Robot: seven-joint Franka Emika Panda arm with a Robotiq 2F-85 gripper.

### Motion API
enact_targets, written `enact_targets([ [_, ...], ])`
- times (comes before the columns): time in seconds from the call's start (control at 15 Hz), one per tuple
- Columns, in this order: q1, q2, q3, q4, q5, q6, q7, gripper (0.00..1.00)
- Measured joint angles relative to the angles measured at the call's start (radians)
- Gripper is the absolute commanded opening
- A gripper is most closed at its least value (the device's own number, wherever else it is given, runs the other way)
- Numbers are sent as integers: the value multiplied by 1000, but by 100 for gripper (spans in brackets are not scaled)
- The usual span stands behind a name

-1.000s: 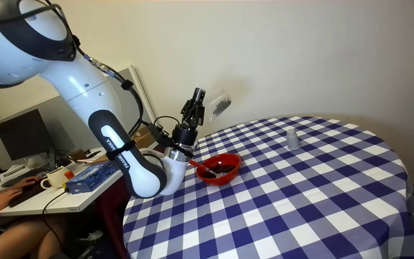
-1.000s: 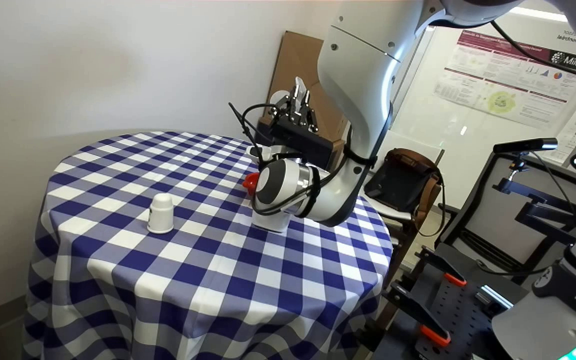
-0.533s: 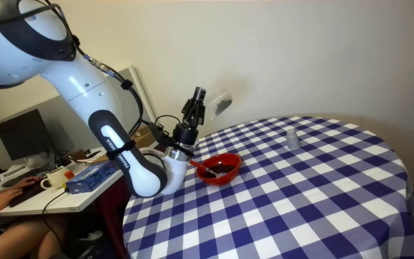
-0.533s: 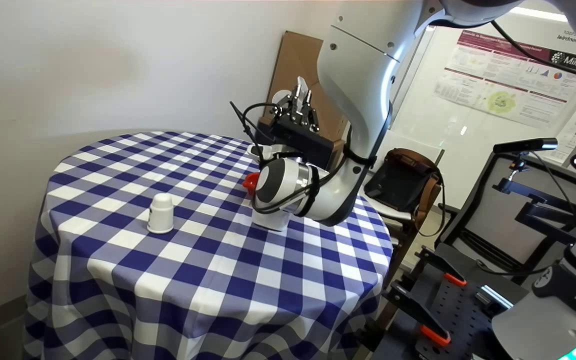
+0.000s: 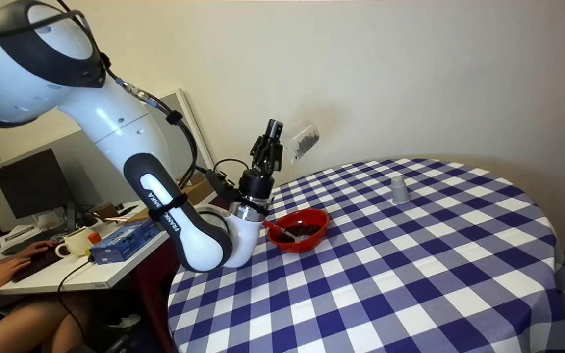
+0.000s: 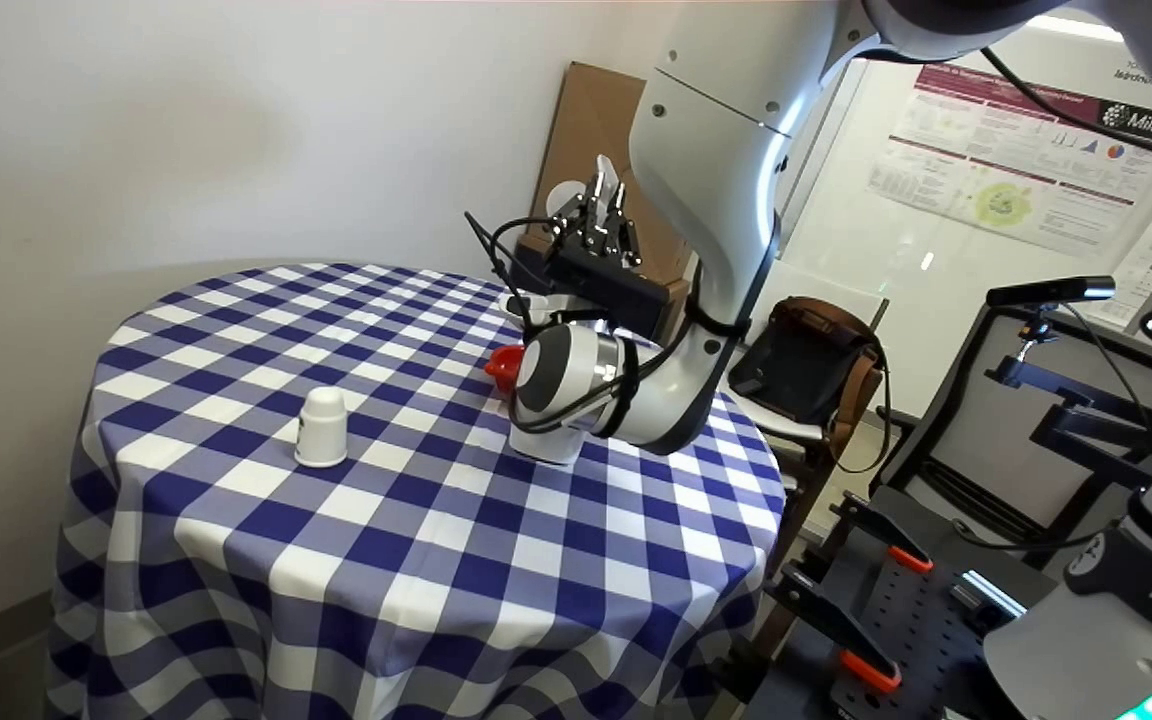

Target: Pour the contents from the jug into the bowl.

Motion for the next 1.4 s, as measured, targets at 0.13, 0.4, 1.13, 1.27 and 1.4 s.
enact_targets([
  [0.13,12,7,-13,3,2,0,7,12],
  [0.4,19,18,-19,16,23,0,8,12],
  [1.13,-20,20,26,68,68,0,-27,12],
  [1.27,-38,20,44,90,81,0,-45,12],
  [1.4,-55,19,60,115,99,1,-60,12],
])
